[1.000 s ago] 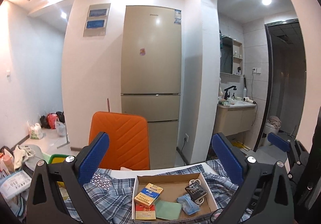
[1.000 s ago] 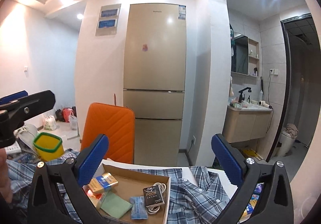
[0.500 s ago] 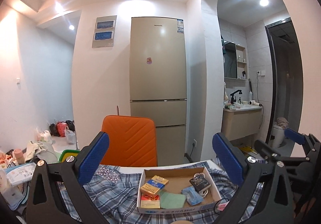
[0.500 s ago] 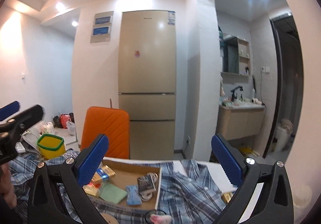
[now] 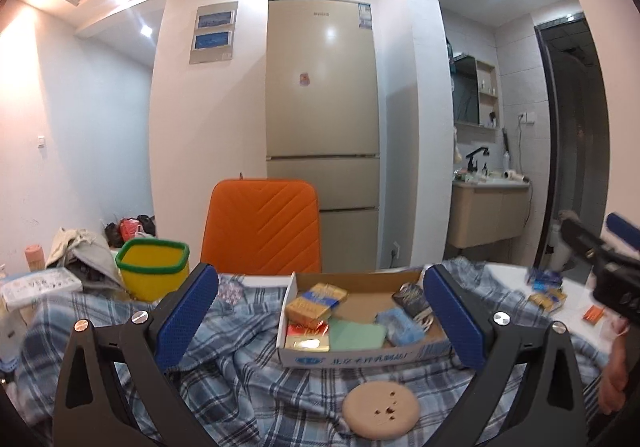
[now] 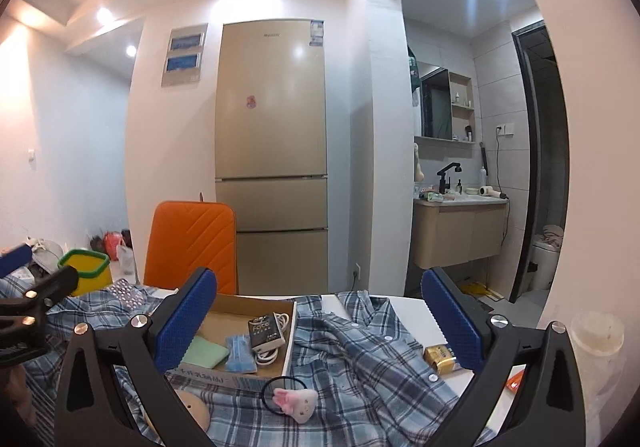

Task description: Organize soft objects

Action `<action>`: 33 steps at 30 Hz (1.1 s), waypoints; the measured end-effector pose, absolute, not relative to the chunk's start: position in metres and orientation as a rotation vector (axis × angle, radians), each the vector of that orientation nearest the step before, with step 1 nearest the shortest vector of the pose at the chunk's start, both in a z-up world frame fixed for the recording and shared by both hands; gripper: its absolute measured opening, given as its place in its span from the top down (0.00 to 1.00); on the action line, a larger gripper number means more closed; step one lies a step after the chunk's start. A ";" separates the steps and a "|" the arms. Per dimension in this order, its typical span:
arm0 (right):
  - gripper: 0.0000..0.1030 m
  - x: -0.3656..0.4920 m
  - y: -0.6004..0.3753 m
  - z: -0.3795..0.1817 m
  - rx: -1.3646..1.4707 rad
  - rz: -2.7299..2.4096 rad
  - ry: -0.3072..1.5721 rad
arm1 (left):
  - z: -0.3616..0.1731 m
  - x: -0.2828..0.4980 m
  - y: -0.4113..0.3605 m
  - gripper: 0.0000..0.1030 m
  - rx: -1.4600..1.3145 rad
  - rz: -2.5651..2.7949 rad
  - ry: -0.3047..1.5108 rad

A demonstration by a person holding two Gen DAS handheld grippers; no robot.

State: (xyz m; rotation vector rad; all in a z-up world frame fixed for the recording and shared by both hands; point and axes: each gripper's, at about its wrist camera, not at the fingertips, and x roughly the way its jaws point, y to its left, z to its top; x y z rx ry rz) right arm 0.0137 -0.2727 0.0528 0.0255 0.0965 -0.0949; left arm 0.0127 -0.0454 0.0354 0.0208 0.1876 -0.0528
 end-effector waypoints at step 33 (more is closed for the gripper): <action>0.00 0.009 -0.263 0.006 0.003 -0.083 0.189 | 0.004 0.012 -0.027 0.01 -0.041 -0.069 0.238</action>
